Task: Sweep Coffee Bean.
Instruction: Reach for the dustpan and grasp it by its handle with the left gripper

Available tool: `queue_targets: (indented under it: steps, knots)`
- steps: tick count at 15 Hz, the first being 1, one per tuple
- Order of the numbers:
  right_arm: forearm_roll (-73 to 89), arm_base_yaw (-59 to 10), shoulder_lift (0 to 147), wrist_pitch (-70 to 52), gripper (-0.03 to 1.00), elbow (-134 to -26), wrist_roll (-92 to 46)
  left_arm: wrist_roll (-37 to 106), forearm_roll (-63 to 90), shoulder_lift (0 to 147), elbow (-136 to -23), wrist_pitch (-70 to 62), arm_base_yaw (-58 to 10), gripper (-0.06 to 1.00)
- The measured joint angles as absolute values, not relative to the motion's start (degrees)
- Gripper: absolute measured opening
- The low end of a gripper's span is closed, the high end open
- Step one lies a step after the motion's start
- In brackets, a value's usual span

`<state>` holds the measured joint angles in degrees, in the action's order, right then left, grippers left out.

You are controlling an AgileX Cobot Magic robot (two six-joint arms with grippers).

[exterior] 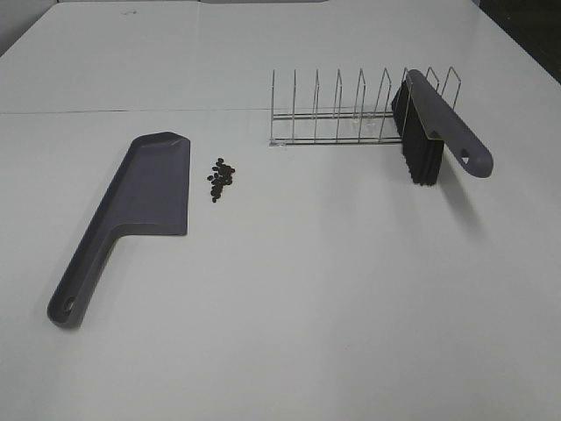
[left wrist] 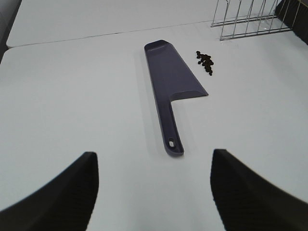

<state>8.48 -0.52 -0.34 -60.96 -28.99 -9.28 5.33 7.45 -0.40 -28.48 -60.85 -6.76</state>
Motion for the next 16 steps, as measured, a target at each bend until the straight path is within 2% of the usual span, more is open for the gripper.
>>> queue_targets:
  steps: [16]
  knots:
    - [8.5,-0.5,-0.3,-61.0,0.77,-29.0,-9.3,5.3,7.4,-0.4,-28.5,-60.8,-6.8,0.62]
